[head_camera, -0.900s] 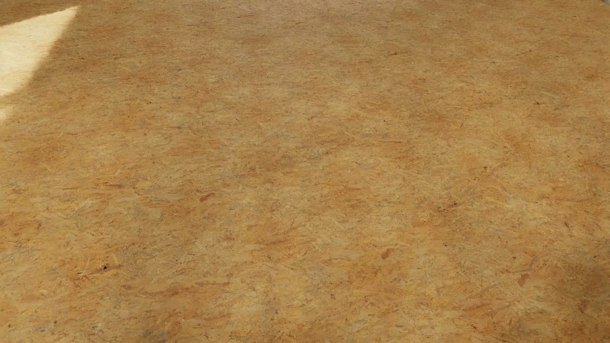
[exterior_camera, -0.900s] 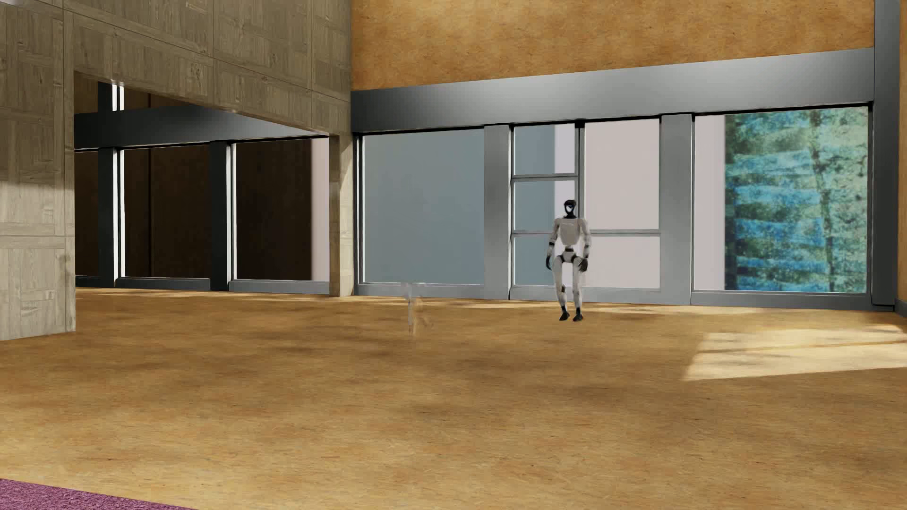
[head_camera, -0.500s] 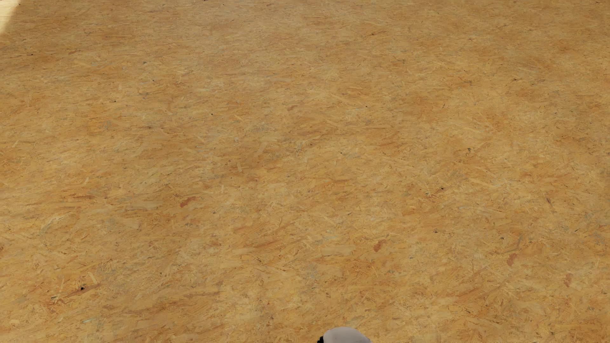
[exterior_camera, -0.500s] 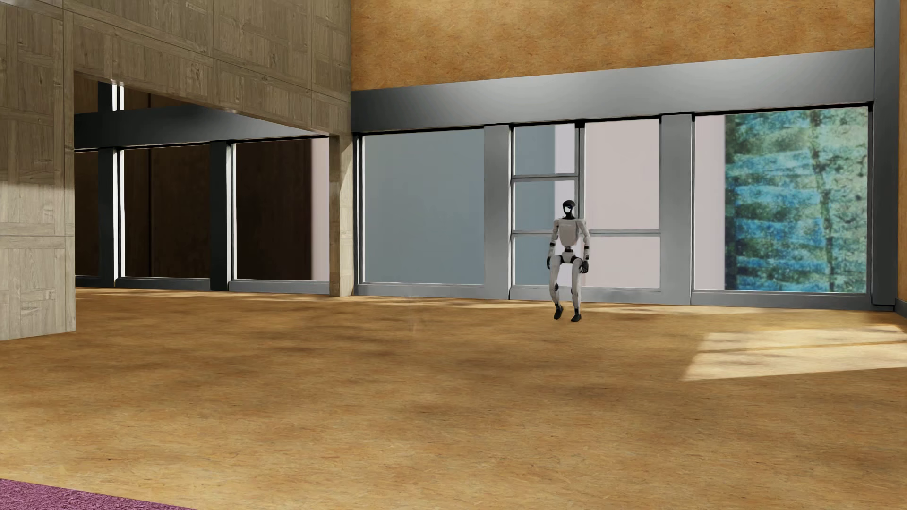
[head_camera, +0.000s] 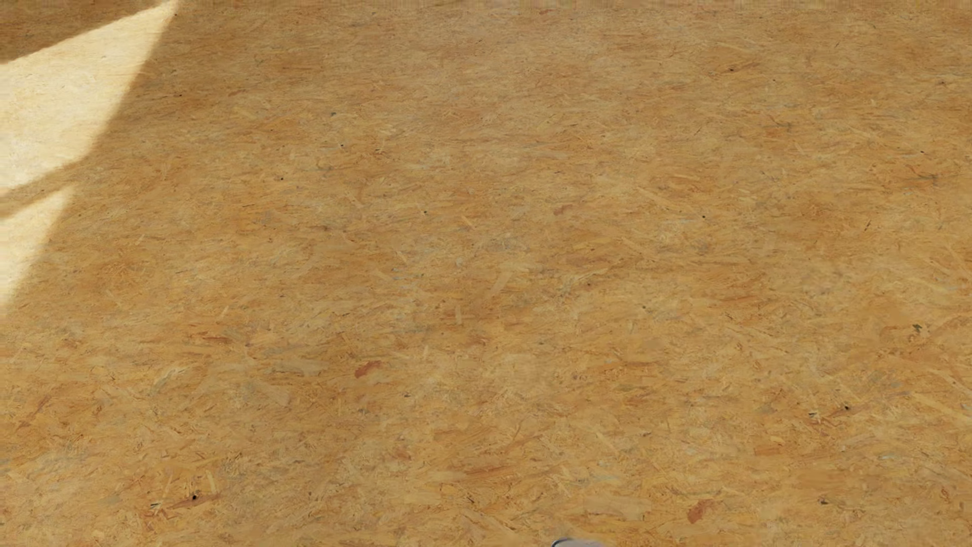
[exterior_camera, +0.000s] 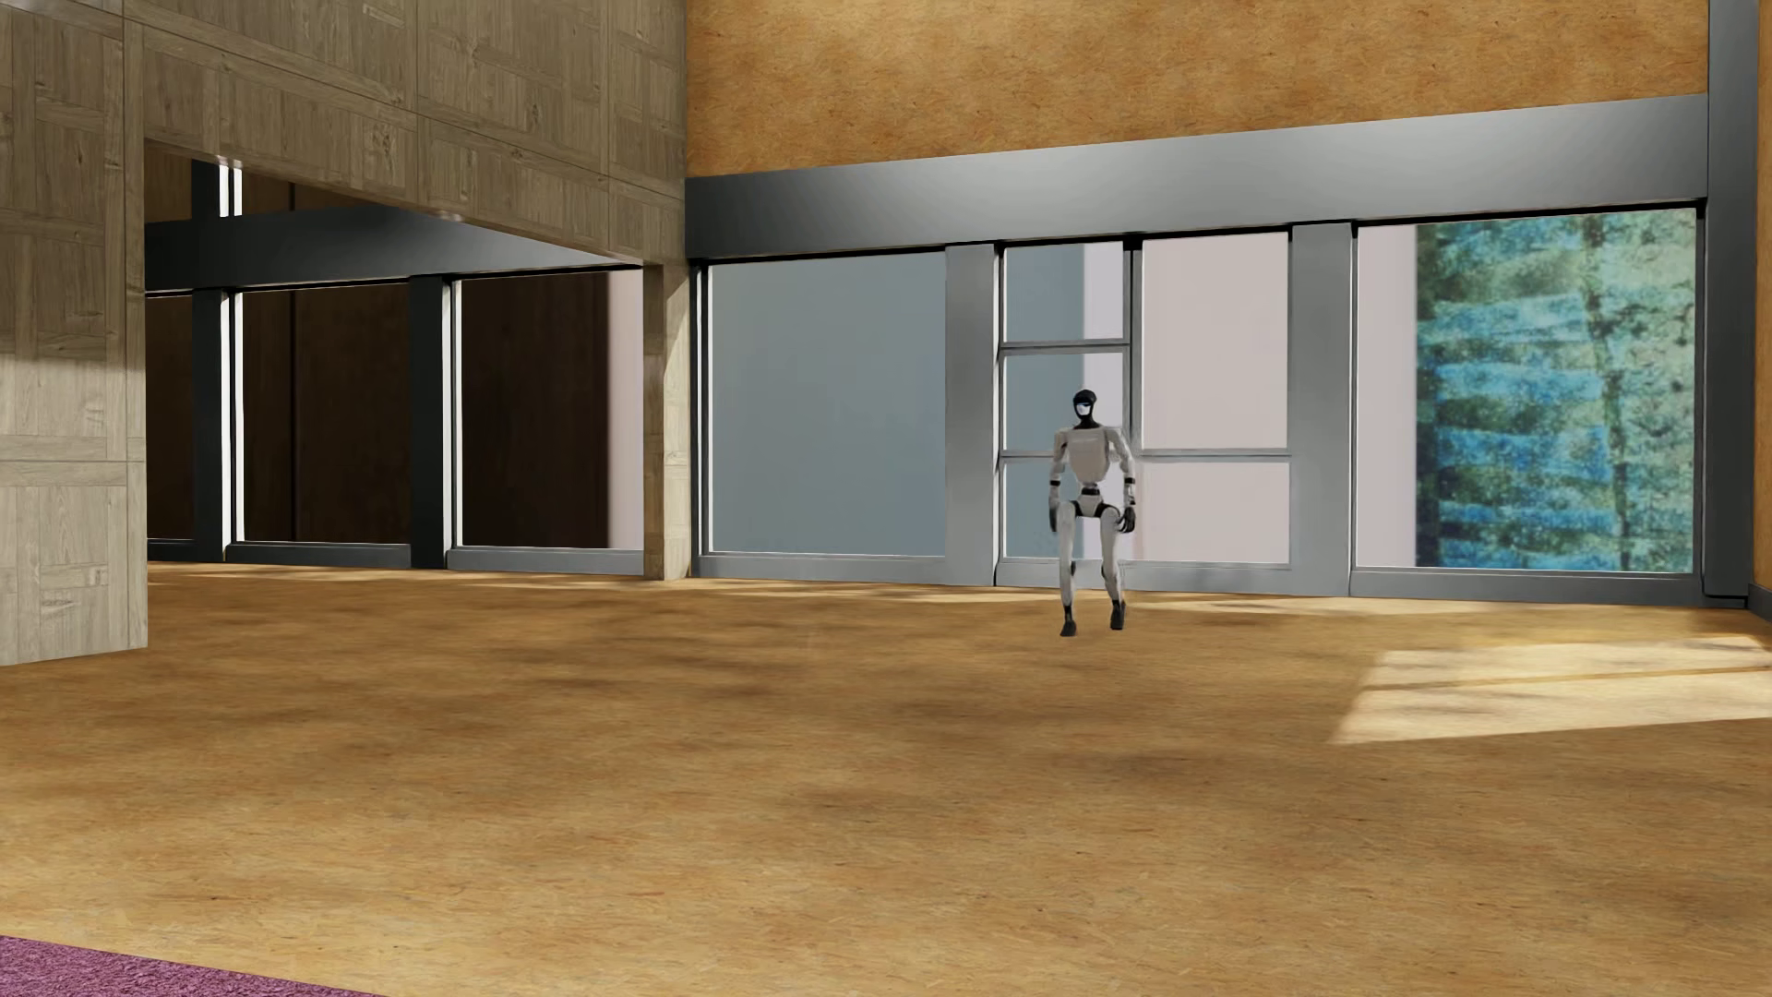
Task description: Move forward
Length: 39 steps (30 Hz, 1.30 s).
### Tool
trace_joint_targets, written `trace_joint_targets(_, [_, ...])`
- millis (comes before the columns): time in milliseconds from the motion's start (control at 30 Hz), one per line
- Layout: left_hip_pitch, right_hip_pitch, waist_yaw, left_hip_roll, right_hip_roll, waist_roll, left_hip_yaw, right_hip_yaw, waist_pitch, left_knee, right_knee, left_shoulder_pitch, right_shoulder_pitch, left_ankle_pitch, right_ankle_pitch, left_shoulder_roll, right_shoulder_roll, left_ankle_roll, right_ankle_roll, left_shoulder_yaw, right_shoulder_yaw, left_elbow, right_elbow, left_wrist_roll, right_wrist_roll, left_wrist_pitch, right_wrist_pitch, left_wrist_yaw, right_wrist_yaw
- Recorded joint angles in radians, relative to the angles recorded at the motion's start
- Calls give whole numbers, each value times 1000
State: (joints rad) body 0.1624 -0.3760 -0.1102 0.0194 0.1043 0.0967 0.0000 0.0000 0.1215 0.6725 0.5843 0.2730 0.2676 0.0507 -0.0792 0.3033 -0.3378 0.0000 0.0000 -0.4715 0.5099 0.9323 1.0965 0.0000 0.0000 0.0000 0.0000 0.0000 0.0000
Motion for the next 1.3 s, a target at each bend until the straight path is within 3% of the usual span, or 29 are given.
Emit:
trace_joint_targets(67, [-177,102,20,-15,32,19,0,0,9,327,-23,24,-72,81,-72,0,-30,0,0,-88,-65,34,-73,0,0,0,0,0,0])
trace_joint_targets(133, [-373,197,65,-53,56,20,0,0,19,631,-50,43,-138,-57,-122,-5,-62,0,0,-139,-149,66,-163,0,0,0,0,0,0])
trace_joint_targets(200, [-539,295,121,-70,83,16,0,0,24,704,-82,53,-190,-122,-167,-20,-88,0,0,-148,-262,124,-242,0,0,0,0,0,0])
trace_joint_targets(267, [-642,396,171,-76,85,-9,0,0,27,495,-111,64,-236,-56,-216,-21,-95,0,0,-141,-311,151,-302,0,0,0,0,0,0])
trace_joint_targets(333, [-652,503,211,-65,81,-33,0,0,27,106,-148,68,-271,-16,-266,-18,-93,0,0,-122,-330,153,-344,0,0,0,0,0,0])
trace_joint_targets(433, [-562,623,273,-22,71,-46,0,0,17,-311,-150,50,-284,-204,-330,-16,-79,0,0,-99,-325,143,-374,0,0,0,0,0,0])
trace_joint_targets(467, [-539,643,292,-11,59,-53,0,0,12,-320,-133,37,-277,-237,-320,-16,-71,0,0,-90,-312,143,-372,0,0,0,0,0,0])
trace_joint_targets(533, [-537,665,275,-49,19,-90,0,0,0,-287,-87,0,-243,-78,-217,-12,-42,0,0,-85,-286,155,-328,0,0,0,0,0,0])
trace_joint_targets(600, [-514,648,201,-120,-16,-139,0,0,-16,-225,27,-52,-177,15,6,5,-7,0,0,-123,-253,175,-230,0,0,0,0,0,0])
trace_joint_targets(667, [-420,558,133,-144,-46,-159,0,0,-22,-218,254,-108,-106,-57,233,29,6,0,0,-138,-180,149,-105,0,0,0,0,0,0])
trace_joint_targets(700, [-365,484,107,-152,-63,-168,0,0,-22,-230,382,-133,-74,-104,239,46,9,0,0,-112,-144,108,-47,0,0,0,0,0,0])
trace_joint_targets(767, [-264,316,64,-164,-87,-181,0,0,-20,-254,595,-176,-2,-187,66,80,12,0,0,-15,-99,-3,29,0,0,0,0,0,0])
trace_joint_targets(867, [-131,103,-10,-148,-72,-169,0,0,-21,-278,604,-228,106,-294,-124,101,16,0,0,161,-70,-140,87,0,0,0,0,0,0])
trace_joint_targets(967, [-20,1,-76,-123,-55,-150,0,0,-18,-296,255,-265,177,-373,-116,90,22,0,0,273,-30,-235,93,0,0,0,0,0,0])
trace_joint_targets(1100, [85,30,-125,-98,-94,-157,0,0,-20,-285,-181,-265,173,-414,-111,68,52,0,0,215,21,-289,101,0,0,0,0,0,0])
trace_joint_targets(1133, [104,36,-127,-87,-101,-155,0,0,-22,-272,-184,-249,160,-405,-90,57,56,0,0,179,23,-281,94,0,0,0,0,0,0])
trace_joint_targets(1200, [136,45,-111,-55,-90,-125,0,0,-34,-227,-112,-183,129,-342,50,26,54,0,0,111,-33,-229,65,0,0,0,0,0,0])
trace_joint_targets(1233, [137,56,-90,-36,-70,-101,0,0,-43,-182,-78,-136,114,-276,106,10,47,0,0,82,-78,-183,39,0,0,0,0,0,0])
trace_joint_targets(1300, [78,122,-37,-2,-26,-56,0,0,-51,0,-38,-41,86,-75,87,-11,20,0,0,14,-161,-43,-43,0,0,0,0,0,0])
